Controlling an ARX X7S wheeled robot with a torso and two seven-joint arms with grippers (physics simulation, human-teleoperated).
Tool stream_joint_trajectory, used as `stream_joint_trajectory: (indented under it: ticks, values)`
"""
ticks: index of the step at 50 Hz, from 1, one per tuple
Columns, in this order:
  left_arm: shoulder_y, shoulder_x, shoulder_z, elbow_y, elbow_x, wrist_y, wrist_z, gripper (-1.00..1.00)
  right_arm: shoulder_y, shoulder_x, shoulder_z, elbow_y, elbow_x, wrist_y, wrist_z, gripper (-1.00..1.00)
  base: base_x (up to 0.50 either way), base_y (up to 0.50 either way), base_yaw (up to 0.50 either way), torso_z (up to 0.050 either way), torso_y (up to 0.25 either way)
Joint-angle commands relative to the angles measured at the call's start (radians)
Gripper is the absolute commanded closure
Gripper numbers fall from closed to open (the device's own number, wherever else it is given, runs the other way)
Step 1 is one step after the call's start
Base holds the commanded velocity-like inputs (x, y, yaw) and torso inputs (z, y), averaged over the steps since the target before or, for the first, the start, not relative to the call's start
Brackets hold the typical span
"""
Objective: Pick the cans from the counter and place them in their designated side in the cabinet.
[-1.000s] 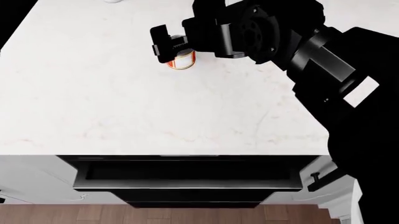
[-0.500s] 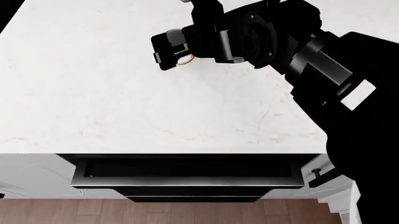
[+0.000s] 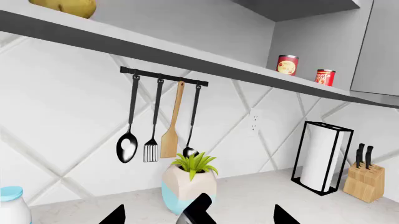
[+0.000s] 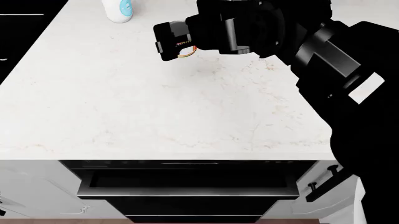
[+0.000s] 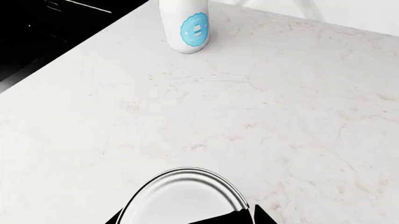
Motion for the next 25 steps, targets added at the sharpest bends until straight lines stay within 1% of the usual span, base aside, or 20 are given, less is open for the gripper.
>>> stream_joint_trajectory:
  ticks: [1,5,9,15,19,25]
  values:
    - [0.009,0.0,-0.005,0.005,0.007,0.005,0.009,-1.0,0.052,0.0,0.017,0.047,0.006,-0.01,-0.056,1.0,0.0,0.0,0.0,0.0,0.25]
    - [0.024,-0.008,-0.016,0.016,0.006,0.012,0.011,-1.0,0.078,0.003,0.01,0.07,0.009,0.022,-0.077,1.0,0.0,0.0,0.0,0.0,0.25]
    - [0.045,-0.009,-0.027,0.021,0.017,0.022,0.019,-1.0,0.108,0.073,0.025,-0.008,0.032,0.062,-0.022,1.0,0.0,0.0,0.0,0.0,0.25]
    - [0.063,-0.005,-0.034,0.023,0.032,0.029,0.033,-1.0,0.178,0.14,0.035,-0.041,0.051,0.12,0.024,1.0,0.0,0.0,0.0,0.0,0.25]
    - [0.088,-0.005,-0.042,0.024,0.046,0.037,0.045,-1.0,0.219,0.214,0.059,-0.126,0.074,0.137,0.084,1.0,0.0,0.0,0.0,0.0,0.25]
    - [0.116,0.007,-0.048,0.02,0.069,0.048,0.068,-1.0,0.255,0.349,0.097,-0.329,0.109,0.147,0.196,1.0,-0.01,0.0,0.0,0.0,0.25]
